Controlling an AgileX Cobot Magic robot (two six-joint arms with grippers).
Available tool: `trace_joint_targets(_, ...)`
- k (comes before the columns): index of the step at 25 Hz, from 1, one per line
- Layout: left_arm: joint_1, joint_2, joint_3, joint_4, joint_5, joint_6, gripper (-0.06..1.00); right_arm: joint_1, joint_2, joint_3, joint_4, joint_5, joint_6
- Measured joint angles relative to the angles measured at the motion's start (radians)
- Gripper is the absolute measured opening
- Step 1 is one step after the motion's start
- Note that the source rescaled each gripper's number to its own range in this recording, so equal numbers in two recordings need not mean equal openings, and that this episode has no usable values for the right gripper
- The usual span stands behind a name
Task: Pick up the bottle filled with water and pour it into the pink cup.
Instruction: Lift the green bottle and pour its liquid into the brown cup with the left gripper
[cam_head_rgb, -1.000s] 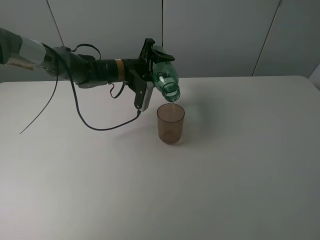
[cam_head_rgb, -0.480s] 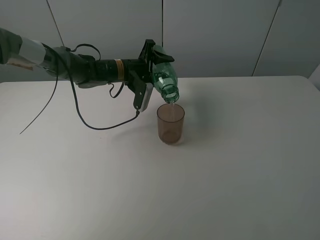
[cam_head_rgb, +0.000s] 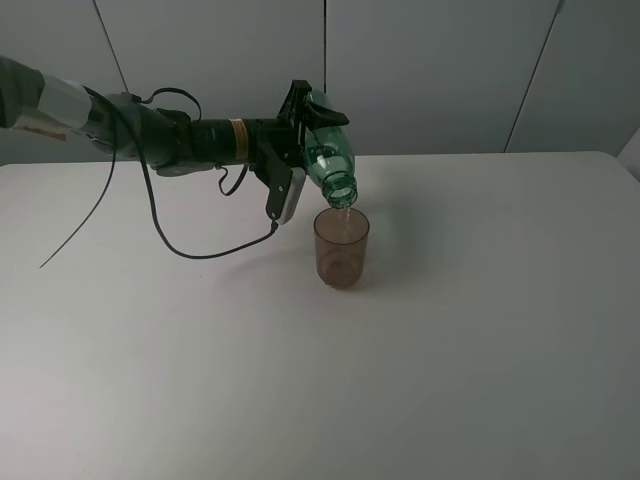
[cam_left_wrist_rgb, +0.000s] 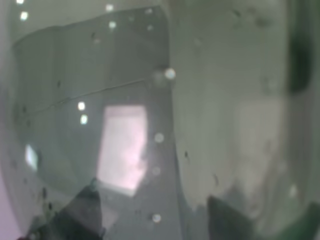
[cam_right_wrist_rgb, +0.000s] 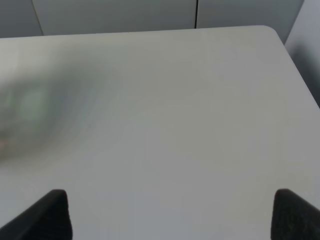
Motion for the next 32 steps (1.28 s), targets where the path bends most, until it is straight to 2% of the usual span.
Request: trace_joint_targets(32,0.000,-0.018,0.000,0.042,0.013,0.073,0.01,0.000,0.000,0.000,0.000,0.000,0.000)
